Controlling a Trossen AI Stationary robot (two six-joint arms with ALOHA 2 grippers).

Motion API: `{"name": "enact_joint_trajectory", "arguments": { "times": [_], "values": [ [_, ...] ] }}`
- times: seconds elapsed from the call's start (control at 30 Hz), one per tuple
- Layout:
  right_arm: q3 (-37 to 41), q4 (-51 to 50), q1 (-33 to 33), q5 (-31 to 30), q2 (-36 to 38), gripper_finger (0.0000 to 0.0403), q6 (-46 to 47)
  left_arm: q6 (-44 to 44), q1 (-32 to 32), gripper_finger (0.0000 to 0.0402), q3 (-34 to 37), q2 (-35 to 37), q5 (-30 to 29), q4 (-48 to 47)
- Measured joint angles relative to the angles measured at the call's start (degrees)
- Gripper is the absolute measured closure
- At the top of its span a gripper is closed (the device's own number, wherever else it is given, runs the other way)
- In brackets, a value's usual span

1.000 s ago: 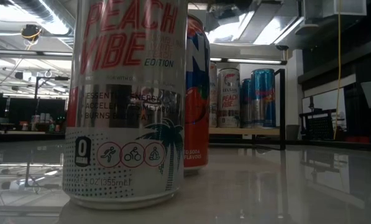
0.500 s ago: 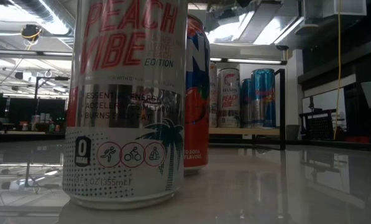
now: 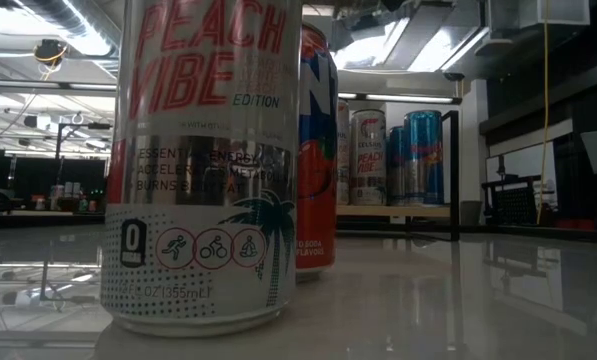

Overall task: Place canned beverage on shelf
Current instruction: Put the white pink soda can onto the shelf aligned with the other white pink soda cans

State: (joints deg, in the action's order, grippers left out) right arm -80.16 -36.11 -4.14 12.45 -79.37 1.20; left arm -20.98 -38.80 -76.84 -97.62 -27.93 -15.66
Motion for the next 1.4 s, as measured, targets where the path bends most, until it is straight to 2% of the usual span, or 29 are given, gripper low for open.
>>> {"name": "enact_joint_trajectory", "arguments": {
  "times": [0.2,0.57,1.1,1.4],
  "values": [
    [0.0,0.0,0.0,0.0,0.0,0.0056,0.0,-2.8,-3.2,0.0074,0.0,-1.9,-8.4,0.4],
    [0.0,-0.1,0.0,0.0,0.0,0.0056,0.0,-9.4,-6.2,0.0074,0.1,-4.3,-13.3,-1.0],
    [0.0,-0.3,0.0,0.0,0.0,0.0056,0.0,-21.1,-8.2,0.0074,0.1,-5.3,-15.1,-3.4],
    [0.0,-0.5,0.0,0.0,0.0,0.0056,0.0,-25.5,-8.2,0.0074,0.1,-8.8,-14.9,-4.4]
  ]
}}
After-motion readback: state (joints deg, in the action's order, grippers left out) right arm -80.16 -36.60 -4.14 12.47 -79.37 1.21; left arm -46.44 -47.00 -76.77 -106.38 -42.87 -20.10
